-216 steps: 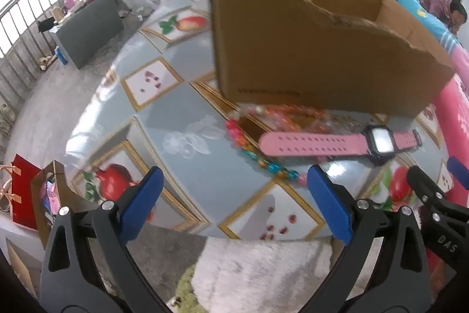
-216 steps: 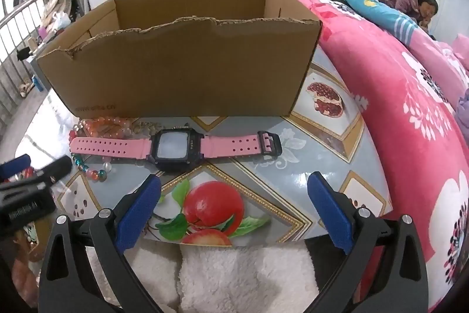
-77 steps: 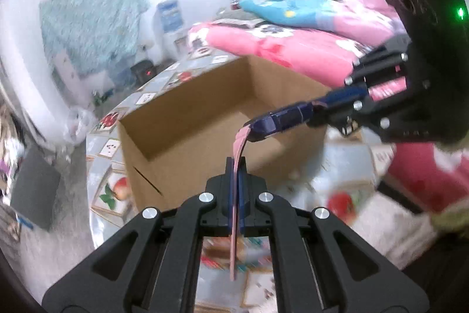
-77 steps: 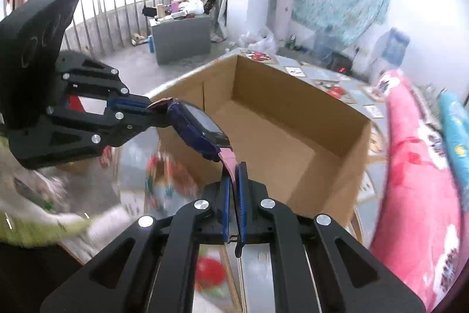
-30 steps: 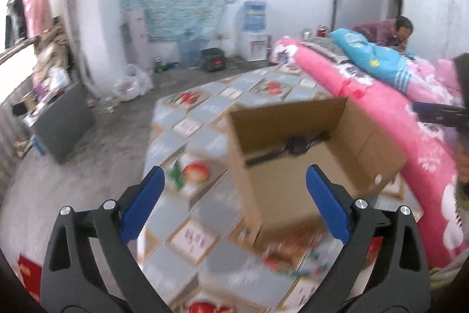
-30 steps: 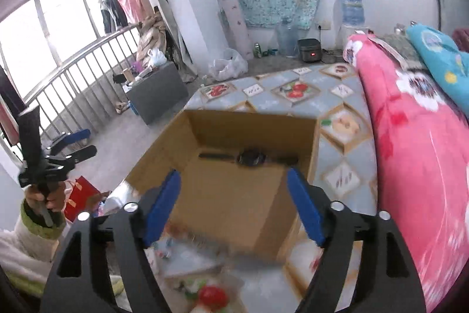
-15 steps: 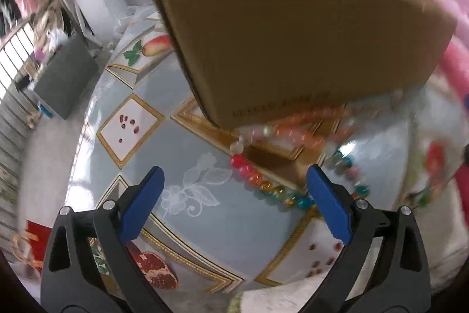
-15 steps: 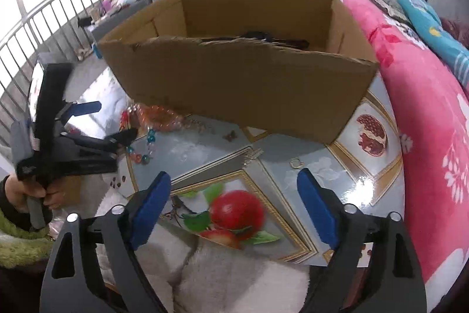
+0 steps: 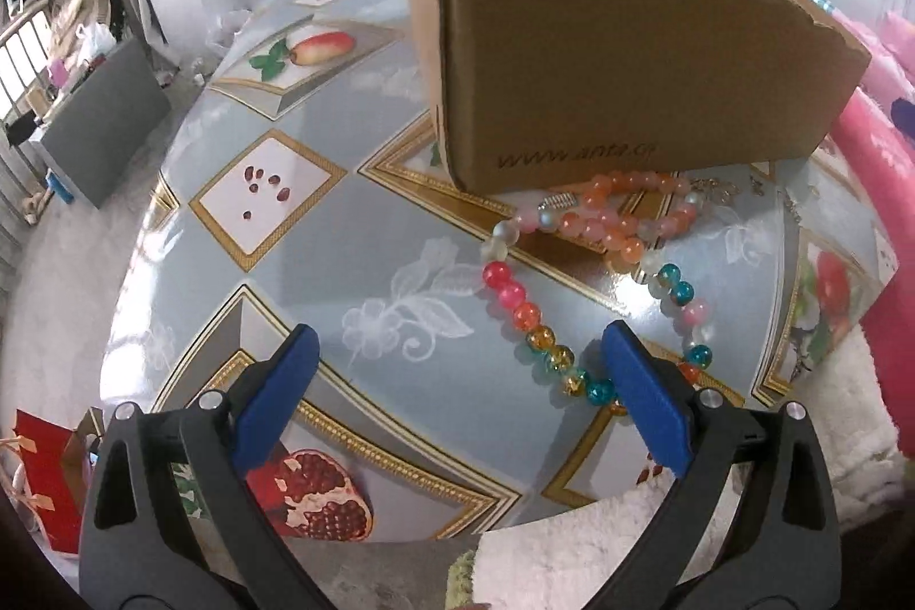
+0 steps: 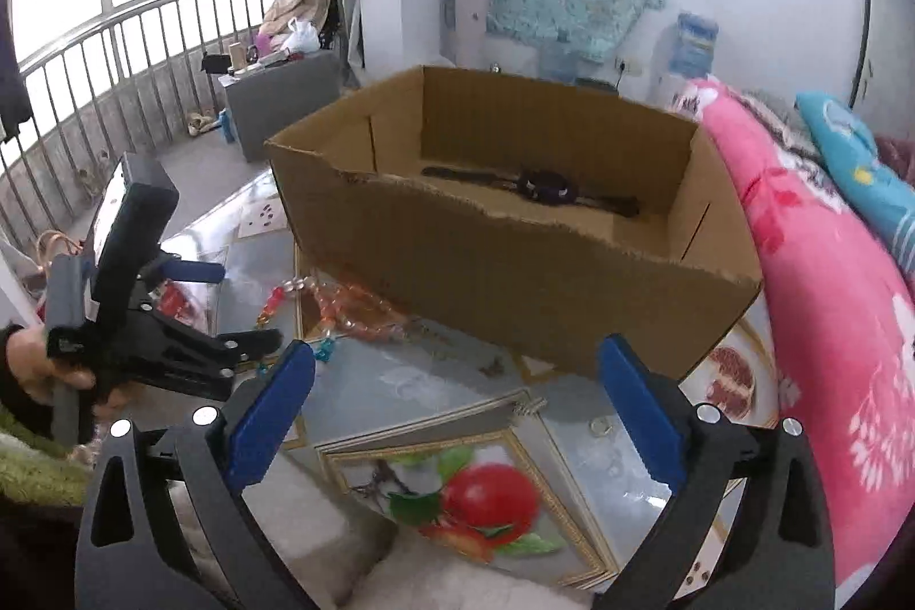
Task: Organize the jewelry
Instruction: 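Move both tools back toward the colourful beaded bracelet beside the box, then grasp the colourful beaded bracelet with the right tool while the left tool pinches it, then carry the beaded bracelet over the box and release it inside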
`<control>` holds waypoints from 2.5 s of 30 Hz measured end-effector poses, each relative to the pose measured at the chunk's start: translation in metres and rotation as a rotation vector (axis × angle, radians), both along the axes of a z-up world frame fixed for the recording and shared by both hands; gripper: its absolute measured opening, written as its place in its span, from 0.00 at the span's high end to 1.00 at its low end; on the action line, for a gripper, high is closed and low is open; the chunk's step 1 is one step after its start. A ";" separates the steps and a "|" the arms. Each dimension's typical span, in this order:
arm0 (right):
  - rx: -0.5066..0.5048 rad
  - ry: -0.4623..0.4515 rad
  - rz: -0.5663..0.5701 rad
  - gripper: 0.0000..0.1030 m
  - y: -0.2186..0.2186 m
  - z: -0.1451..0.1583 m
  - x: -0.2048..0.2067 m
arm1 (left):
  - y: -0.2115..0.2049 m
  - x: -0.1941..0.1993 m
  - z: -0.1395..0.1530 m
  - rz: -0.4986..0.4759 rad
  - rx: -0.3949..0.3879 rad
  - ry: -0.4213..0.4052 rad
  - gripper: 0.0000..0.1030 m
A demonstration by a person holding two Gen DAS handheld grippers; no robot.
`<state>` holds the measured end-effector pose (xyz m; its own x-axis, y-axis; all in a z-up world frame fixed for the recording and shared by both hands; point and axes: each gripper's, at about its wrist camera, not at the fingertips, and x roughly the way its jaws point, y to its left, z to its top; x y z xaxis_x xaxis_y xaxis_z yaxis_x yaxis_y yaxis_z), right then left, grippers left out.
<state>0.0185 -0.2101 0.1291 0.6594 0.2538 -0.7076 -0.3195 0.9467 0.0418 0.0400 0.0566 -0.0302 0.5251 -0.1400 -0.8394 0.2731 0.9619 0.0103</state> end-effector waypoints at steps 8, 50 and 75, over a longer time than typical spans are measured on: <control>0.106 0.022 -0.142 0.06 -0.046 0.008 0.011 | 0.003 -0.001 -0.003 -0.018 -0.011 -0.029 0.07; 0.212 0.353 0.139 0.90 0.081 -0.074 0.048 | -0.010 0.006 0.008 -0.157 -0.067 -0.086 0.92; 0.352 0.085 0.180 0.90 0.038 0.006 0.018 | -0.018 -0.059 0.122 -0.206 -0.191 -0.316 0.92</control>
<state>0.0369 -0.1718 0.1351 0.5255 0.5960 -0.6072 -0.4601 0.7994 0.3865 -0.0192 0.0386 0.0921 0.6973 -0.4065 -0.5903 0.4717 0.8804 -0.0491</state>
